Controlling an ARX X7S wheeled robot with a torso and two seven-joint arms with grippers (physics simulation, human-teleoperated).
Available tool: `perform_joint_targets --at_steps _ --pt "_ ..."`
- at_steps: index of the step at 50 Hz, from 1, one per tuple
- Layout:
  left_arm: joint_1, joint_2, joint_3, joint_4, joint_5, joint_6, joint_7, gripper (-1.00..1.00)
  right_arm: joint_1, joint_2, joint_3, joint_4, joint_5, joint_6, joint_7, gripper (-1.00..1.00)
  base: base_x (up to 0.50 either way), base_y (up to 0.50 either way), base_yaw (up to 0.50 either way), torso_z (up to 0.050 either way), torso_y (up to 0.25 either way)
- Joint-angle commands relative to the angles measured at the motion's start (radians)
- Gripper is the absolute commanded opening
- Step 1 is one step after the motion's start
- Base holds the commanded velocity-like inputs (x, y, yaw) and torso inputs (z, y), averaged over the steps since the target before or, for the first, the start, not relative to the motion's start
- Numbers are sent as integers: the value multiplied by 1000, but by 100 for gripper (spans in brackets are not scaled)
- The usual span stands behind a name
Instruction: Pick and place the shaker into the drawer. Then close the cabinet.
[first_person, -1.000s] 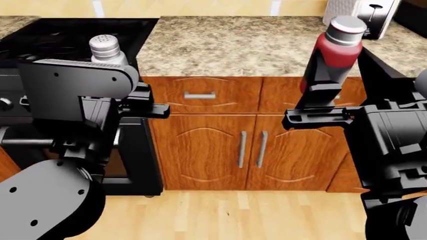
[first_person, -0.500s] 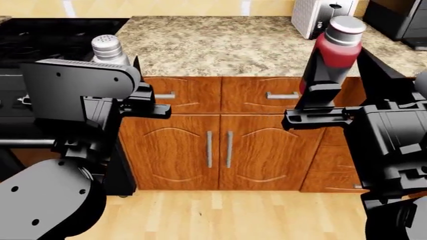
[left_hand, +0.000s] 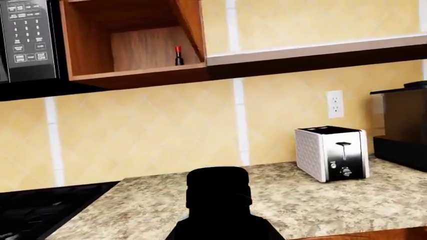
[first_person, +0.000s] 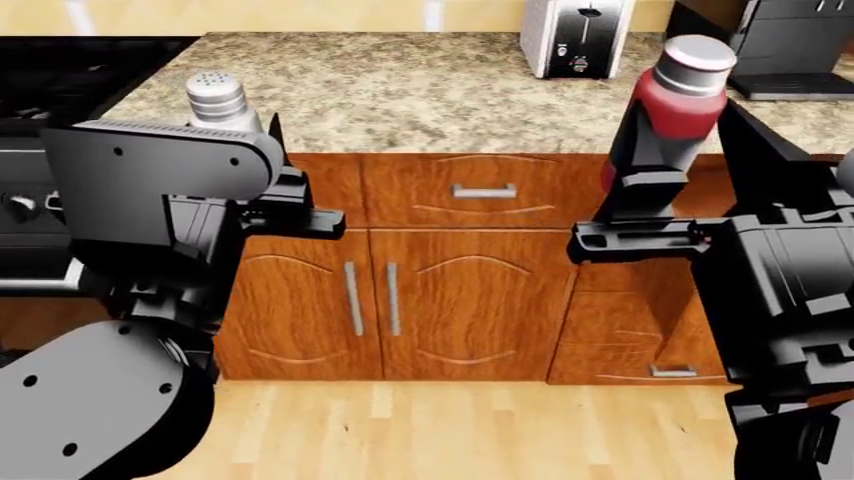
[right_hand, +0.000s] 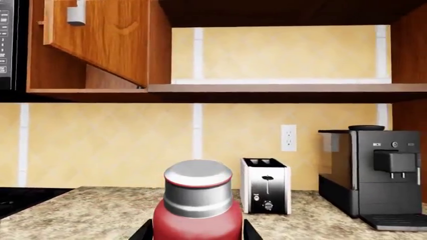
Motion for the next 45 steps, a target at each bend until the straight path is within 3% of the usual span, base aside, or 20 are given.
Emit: perform_joint_targets --at_steps 1,45 --pt "4 -2 2 0 -5 12 -9 -100 -13 7 -2 -5 -15 -11 -9 -100 2 -500 0 0 0" --pt "-38 -9 2 2 -47 -5 -28 -100 -16 38 -25 -1 -1 -49 5 -100 2 -500 0 0 0"
